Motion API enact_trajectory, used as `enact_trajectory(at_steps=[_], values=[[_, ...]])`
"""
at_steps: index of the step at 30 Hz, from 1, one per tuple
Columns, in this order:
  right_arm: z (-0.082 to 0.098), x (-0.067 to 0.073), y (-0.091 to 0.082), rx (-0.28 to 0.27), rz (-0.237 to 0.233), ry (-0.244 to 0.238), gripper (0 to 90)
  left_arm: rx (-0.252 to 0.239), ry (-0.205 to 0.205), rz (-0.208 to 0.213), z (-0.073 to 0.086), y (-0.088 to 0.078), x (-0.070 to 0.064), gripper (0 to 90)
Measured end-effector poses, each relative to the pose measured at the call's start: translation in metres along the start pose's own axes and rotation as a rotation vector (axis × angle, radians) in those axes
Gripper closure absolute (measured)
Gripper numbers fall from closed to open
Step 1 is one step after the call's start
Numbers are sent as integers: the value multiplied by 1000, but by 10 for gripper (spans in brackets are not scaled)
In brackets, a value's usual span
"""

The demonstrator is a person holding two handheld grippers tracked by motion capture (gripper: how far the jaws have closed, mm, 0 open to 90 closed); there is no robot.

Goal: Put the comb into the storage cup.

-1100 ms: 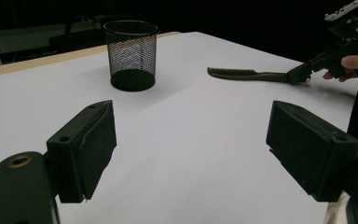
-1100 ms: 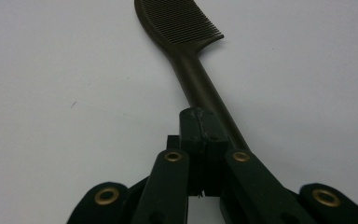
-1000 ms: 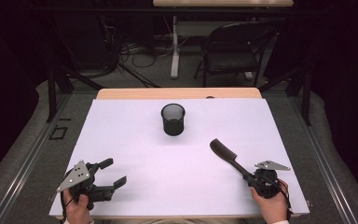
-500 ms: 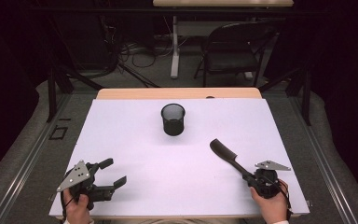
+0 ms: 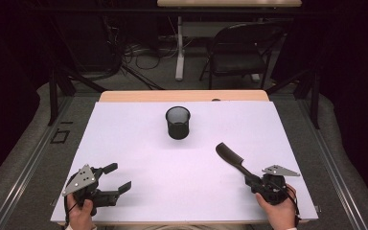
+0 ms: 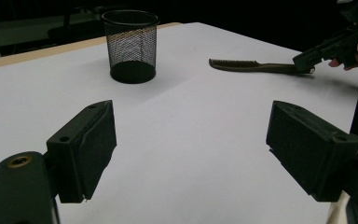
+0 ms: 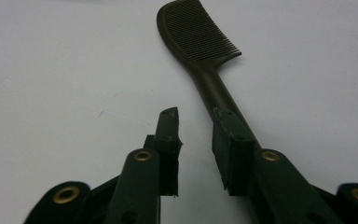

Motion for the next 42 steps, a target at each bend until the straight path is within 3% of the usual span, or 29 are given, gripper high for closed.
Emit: enact_trajectory(at_steps=[6,13,15,18,23,26,34,42], values=[[0,4,1,2,-12,-25,589,36,-8,-9,2,4,1,161],[-2,6,0,-6,-17,-27,504,49,-57,-36,2,11,5,161],[-4,7,-1,-22,-35,-22,480,46,-59,-35,2,13,5,161],[-9,9,-2,-84,-56,-54,442,25,-72,-53,-1,15,5,161],[-13,10,-5,-89,-59,-56,404,31,-61,-36,-3,16,4,162],[-16,12,-5,-113,-44,-85,390,27,-57,-48,-6,15,4,168],[-17,14,0,-80,-35,-120,313,34,-65,-61,-8,13,7,195],[-25,11,0,-38,-30,-147,293,43,-39,-71,-7,16,7,198]])
Point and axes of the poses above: each handheld gripper's, and its own axes: y roughly forward along the jaws, z roughly out of its underside, x roughly to its left, the point moved 6 cm from there along y, roughly forward along the jaws, and after that the axes turned 10 degrees about -y, right-handed, at the moved point
